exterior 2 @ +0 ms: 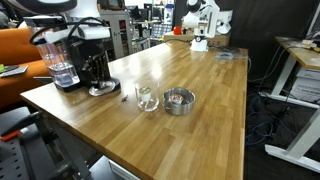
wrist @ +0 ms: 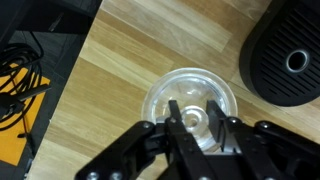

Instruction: Uncover the jar and put the lid on the table

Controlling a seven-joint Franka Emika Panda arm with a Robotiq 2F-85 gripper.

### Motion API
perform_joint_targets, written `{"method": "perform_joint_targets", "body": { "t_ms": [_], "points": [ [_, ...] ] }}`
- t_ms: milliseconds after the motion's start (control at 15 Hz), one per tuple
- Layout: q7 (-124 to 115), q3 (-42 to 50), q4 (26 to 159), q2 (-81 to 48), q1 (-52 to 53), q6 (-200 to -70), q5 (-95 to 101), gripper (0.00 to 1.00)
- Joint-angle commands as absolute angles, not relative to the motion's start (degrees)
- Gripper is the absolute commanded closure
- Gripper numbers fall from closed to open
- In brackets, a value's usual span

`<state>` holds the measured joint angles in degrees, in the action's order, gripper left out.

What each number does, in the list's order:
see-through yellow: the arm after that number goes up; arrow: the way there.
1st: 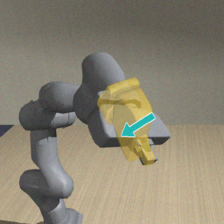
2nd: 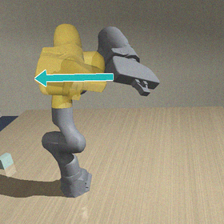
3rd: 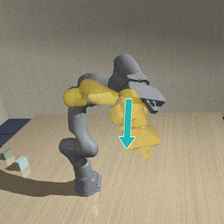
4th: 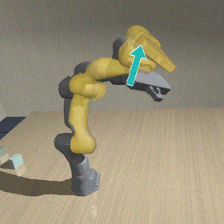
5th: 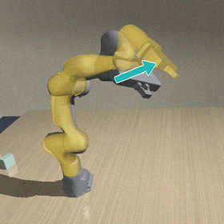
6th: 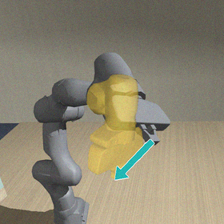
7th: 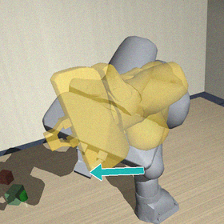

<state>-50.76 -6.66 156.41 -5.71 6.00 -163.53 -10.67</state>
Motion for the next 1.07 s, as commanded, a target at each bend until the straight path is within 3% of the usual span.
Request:
{"method": "perform_joint_targets", "body": {
  "t_ms": [0,1000],
  "points": [
    [-55.7,-5.2,155.5,-11.2,8.3,-170.1,-11.5,0.92],
    [-61.3,-1.7,155.7,-15.2,12.0,-175.4,-15.0,0.92]
  ]
}}
